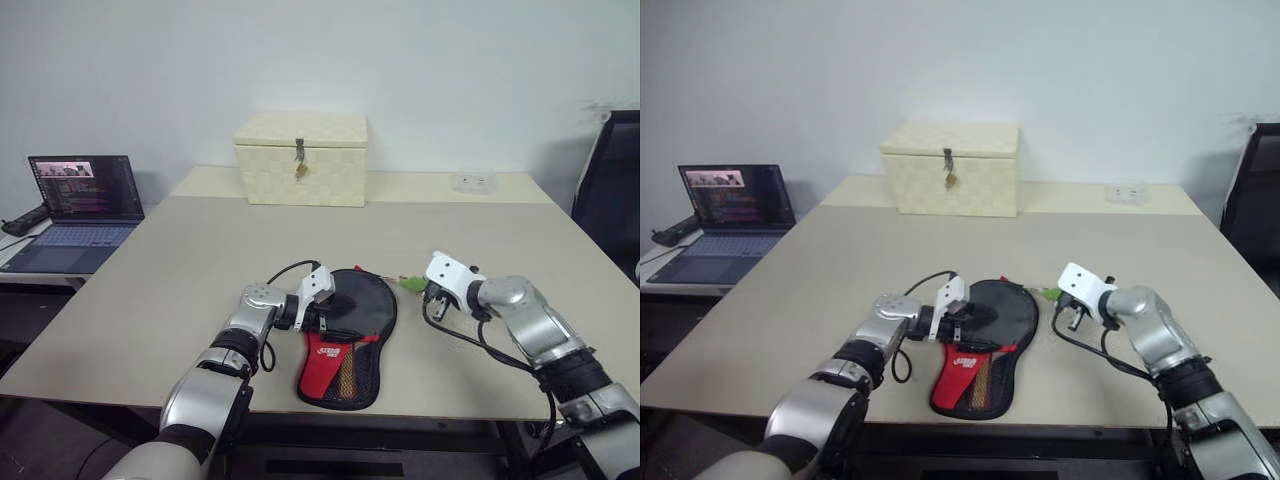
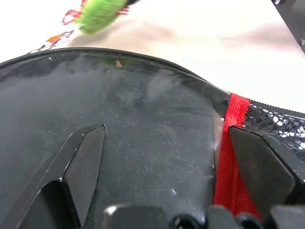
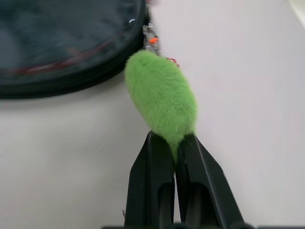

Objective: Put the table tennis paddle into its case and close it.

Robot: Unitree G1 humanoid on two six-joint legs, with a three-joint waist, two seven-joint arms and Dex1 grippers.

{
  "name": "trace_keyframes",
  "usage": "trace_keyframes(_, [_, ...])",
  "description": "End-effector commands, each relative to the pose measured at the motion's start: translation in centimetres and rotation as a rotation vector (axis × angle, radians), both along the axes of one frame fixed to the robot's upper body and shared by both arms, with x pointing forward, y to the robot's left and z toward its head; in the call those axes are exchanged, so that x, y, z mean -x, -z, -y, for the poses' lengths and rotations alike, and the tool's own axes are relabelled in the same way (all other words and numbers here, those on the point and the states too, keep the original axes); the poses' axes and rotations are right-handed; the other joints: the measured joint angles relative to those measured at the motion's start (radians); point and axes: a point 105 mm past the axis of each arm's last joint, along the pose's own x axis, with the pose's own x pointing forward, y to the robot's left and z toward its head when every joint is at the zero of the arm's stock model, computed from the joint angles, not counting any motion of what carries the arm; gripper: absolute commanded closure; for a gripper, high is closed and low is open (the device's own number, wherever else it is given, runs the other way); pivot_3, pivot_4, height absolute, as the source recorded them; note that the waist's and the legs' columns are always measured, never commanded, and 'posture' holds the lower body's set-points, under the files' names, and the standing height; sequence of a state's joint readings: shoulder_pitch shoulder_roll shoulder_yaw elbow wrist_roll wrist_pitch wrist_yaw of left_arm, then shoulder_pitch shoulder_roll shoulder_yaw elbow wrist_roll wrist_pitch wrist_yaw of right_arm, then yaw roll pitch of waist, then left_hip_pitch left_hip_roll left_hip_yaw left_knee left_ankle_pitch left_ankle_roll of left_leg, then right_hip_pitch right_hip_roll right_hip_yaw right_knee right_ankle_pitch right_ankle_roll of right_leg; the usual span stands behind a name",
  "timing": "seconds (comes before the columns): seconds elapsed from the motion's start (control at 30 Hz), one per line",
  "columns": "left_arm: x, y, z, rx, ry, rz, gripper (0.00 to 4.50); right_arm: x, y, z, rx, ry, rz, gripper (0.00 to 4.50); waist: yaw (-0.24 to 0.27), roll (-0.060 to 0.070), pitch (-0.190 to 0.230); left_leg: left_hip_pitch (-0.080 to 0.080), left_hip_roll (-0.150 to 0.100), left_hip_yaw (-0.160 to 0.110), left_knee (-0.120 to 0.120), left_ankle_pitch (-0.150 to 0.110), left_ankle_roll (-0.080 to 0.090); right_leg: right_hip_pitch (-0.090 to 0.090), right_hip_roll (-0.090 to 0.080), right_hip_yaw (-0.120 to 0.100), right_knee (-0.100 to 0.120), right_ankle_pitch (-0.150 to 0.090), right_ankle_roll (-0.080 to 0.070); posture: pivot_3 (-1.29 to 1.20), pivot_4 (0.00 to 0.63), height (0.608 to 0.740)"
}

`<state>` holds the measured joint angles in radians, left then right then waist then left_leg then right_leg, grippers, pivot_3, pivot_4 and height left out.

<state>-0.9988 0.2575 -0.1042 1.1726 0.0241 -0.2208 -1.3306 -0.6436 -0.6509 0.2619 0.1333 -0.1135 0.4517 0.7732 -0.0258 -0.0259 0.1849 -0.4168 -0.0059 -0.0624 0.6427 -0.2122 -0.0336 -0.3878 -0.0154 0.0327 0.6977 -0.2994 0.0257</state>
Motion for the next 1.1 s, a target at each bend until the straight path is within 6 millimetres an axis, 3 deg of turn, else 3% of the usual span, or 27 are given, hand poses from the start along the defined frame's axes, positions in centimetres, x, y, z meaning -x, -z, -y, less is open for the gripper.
trace_keyframes(0.03, [0.3,1.0,0.5,-0.028,0.007,-0.042,0.00,2.2,-1.6,0.2,-0.030,-0.048,-0.012,4.48,0.002,0.000,0.000,0.000,0.000,-0.001,0.000,0.000,0.000,0.000,-0.001,-0.001,0.000,0.000,0.000,0.00,0.150,0.740])
trace_keyframes(0.4, [0.2,1.2,1.1,-0.025,-0.005,-0.052,0.00,11.8,0.0,-1.8,-0.035,-0.291,-0.293,4.48,0.003,0.000,0.000,0.000,-0.001,-0.003,0.001,0.000,0.000,0.002,-0.002,-0.002,-0.001,-0.001,0.002,0.00,0.150,0.740])
trace_keyframes(0.67, [0.2,1.3,1.8,-0.023,-0.008,-0.054,0.00,16.0,1.3,-4.0,-0.057,-0.422,-0.424,4.48,0.002,0.000,0.000,0.000,-0.001,-0.004,0.001,0.000,0.000,0.004,-0.002,-0.005,-0.002,-0.004,0.006,0.00,0.150,0.740])
trace_keyframes(0.9, [0.1,1.2,2.5,-0.015,-0.015,-0.050,0.00,20.9,2.2,-5.0,-0.074,-0.524,-0.576,4.48,0.005,0.000,0.000,0.000,-0.002,-0.012,0.001,0.000,0.000,0.010,-0.003,-0.013,-0.007,-0.004,0.007,0.00,0.150,0.740])
trace_keyframes(1.1, [0.0,1.0,3.3,-0.017,-0.014,-0.042,0.00,23.0,2.4,-5.8,-0.108,-0.536,-0.609,4.48,0.009,0.000,0.000,0.000,-0.002,-0.016,0.000,-0.001,0.001,0.015,-0.003,-0.018,-0.016,-0.004,0.007,0.00,0.150,0.740])
